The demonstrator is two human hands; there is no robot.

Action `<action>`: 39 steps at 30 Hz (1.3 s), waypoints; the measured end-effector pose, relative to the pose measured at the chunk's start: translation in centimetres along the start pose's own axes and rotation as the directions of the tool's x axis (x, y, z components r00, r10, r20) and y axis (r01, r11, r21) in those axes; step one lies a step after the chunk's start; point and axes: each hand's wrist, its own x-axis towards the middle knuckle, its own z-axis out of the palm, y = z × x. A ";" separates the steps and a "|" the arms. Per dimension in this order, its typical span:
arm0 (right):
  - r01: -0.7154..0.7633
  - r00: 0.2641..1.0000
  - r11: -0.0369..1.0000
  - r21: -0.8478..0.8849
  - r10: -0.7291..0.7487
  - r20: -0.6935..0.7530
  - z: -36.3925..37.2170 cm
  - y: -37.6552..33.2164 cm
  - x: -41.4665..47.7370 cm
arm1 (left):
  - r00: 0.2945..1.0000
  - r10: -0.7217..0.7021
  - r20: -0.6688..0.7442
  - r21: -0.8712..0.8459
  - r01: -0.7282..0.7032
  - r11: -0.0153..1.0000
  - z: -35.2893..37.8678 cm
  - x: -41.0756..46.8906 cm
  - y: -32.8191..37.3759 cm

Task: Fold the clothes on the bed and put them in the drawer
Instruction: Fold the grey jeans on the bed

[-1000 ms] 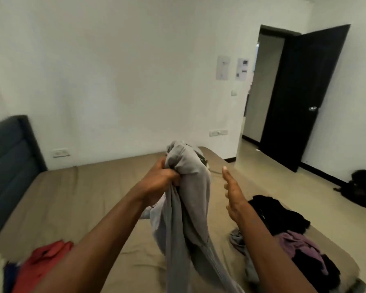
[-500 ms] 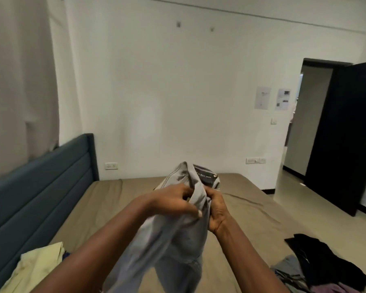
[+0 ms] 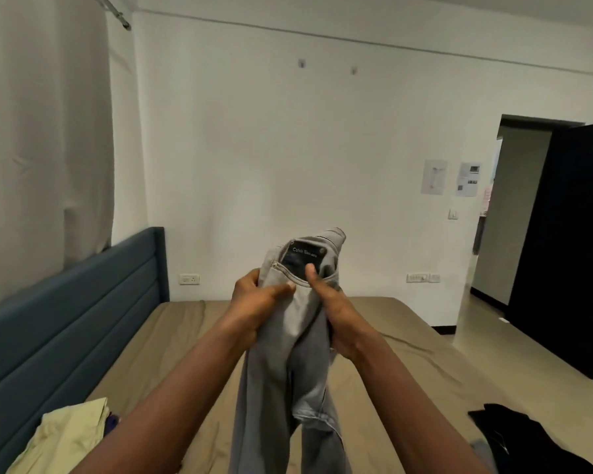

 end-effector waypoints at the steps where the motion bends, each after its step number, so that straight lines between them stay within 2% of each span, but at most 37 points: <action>1: 0.023 0.995 0.979 -0.204 -0.043 -0.091 -0.6 0.0 0.4 | 0.994 0.053 -0.097 0.100 -0.044 0.994 0.4 0.6 -0.2; 2: -0.002 0.968 0.898 -0.440 -0.109 -0.227 -1.2 0.0 0.7 | 0.977 0.136 -0.162 0.265 -0.090 0.960 0.2 1.0 0.1; 3: -0.077 0.912 0.781 -0.620 -0.196 -0.360 -2.0 0.3 1.1 | 0.950 0.244 -0.195 0.486 -0.122 0.865 -0.1 1.4 0.4; 4: -0.138 0.854 0.705 -0.696 -0.270 -0.444 -3.0 0.1 1.3 | 0.912 0.366 -0.187 0.704 -0.135 0.697 -0.1 1.7 0.5; 5: -0.151 0.844 0.703 -0.694 -0.274 -0.461 -3.7 -0.1 1.5 | 0.874 0.463 -0.148 0.855 -0.122 0.504 -0.2 1.8 0.7; 6: -0.139 0.885 0.781 -0.608 -0.177 -0.430 -4.8 -0.3 1.5 | 0.855 0.508 -0.099 0.926 -0.108 0.361 0.2 1.9 0.7; 7: -0.170 0.933 0.889 -0.425 0.007 -0.360 -5.3 -0.6 1.5 | 0.844 0.536 -0.032 0.948 -0.144 0.283 0.9 1.8 0.7; 8: -0.280 0.945 0.936 -0.213 0.230 -0.230 -5.7 -0.8 1.3 | 0.840 0.540 0.051 0.951 -0.207 0.232 2.0 1.6 0.2; 9: -0.388 0.920 0.919 -0.063 0.383 -0.077 -5.9 -0.9 1.1 | 0.824 0.545 0.153 0.939 -0.293 0.179 3.2 1.0 -0.3; 10: -0.451 0.892 0.892 0.037 0.449 0.050 -6.4 -0.9 1.2 | 0.789 0.556 0.259 0.916 -0.383 0.117 4.7 0.4 -1.1; 11: -0.474 0.880 0.874 0.109 0.465 0.100 -6.9 -0.7 1.3 | 0.737 0.574 0.355 0.883 -0.467 0.054 6.1 0.0 -2.3; 13: -0.466 0.884 0.864 0.191 0.465 0.056 -7.7 -0.1 1.9 | 0.684 0.555 0.474 0.832 -0.554 -0.027 8.3 -0.9 -4.8; 14: -0.444 0.890 0.867 0.227 0.457 -0.001 -8.1 0.4 2.3 | 0.687 0.530 0.497 0.815 -0.579 -0.015 8.7 -1.2 -5.7; 15: -0.426 0.890 0.875 0.228 0.451 -0.066 -8.5 0.8 2.6 | 0.714 0.486 0.504 0.790 -0.608 0.074 8.8 -1.3 -6.2; 16: -0.412 0.890 0.890 0.195 0.439 -0.121 -9.5 1.5 2.9 | 0.775 0.417 0.476 0.746 -0.606 0.276 9.0 -1.7 -6.4; 17: -0.388 0.899 0.909 0.153 0.410 -0.157 -10.4 2.0 3.0 | 0.851 0.293 0.436 0.638 -0.522 0.566 8.9 -2.2 -6.1; 18: -0.365 0.911 0.924 0.116 0.380 -0.158 -11.5 2.2 3.1 | 0.907 0.147 0.396 0.494 -0.345 0.798 8.9 -2.7 -5.8; 19: -0.341 0.923 0.937 0.083 0.350 -0.158 -12.2 2.4 3.2 | 0.936 0.028 0.351 0.357 -0.161 0.920 8.9 -3.1 -5.3; 21: -0.255 0.954 0.966 -0.049 0.243 -0.174 -12.8 2.5 3.5 | 0.981 -0.078 0.177 0.217 0.038 0.975 9.2 -3.5 -4.6; 23: -0.143 0.980 0.959 -0.243 0.103 -0.170 -11.3 1.8 3.5 | 0.997 -0.079 0.001 0.204 0.077 0.976 9.9 -2.7 -3.6; 24: -0.096 0.989 0.942 -0.322 0.054 -0.136 -10.2 1.6 3.1 | 0.996 -0.080 -0.033 0.240 0.086 0.967 10.2 -2.0 -2.9; 26: 0.034 0.999 0.899 -0.437 -0.035 0.005 -8.1 2.0 2.2 | 0.997 -0.075 -0.027 0.361 0.080 0.929 10.8 -0.5 -1.1; 27: 0.116 0.991 0.867 -0.484 -0.070 0.111 -7.5 2.2 1.8 | 0.999 -0.024 -0.046 0.460 0.042 0.887 10.9 0.4 -0.5; 28: 0.200 0.970 0.835 -0.513 -0.095 0.223 -7.0 2.2 1.5 | 0.993 0.073 -0.091 0.590 -0.005 0.807 10.6 1.4 0.1; 30: 0.375 0.898 0.782 -0.498 -0.173 0.405 -7.2 2.2 1.6 | 0.946 0.274 -0.175 0.810 -0.020 0.585 9.7 3.2 1.1; 31: 0.463 0.858 0.750 -0.472 -0.245 0.452 -7.8 2.1 1.9 | 0.921 0.338 -0.195 0.855 -0.009 0.519 9.2 3.5 1.7; 33: 0.609 0.793 0.604 -0.514 -0.447 0.414 -9.9 2.6 2.9 | 0.877 0.442 -0.189 0.890 -0.038 0.455 8.1 3.7 2.9; 35: 0.583 0.739 0.381 -0.717 -0.616 0.273 -12.6 3.3 3.4 | 0.827 0.543 -0.149 0.922 -0.081 0.378 7.4 3.7 4.3; 36: 0.491 0.753 0.321 -0.810 -0.623 0.210 -14.1 3.9 3.5 | 0.795 0.598 -0.103 0.934 -0.128 0.332 7.2 3.7 5.1; 37: 0.397 0.802 0.292 -0.870 -0.572 0.173 -15.5 4.6 3.7 | 0.752 0.657 -0.048 0.940 -0.188 0.284 7.2 3.5 6.0; 39: 0.278 0.913 0.281 -0.919 -0.376 0.162 -18.0 6.0 4.2 | 0.644 0.763 0.049 0.922 -0.323 0.214 7.5 3.1 8.2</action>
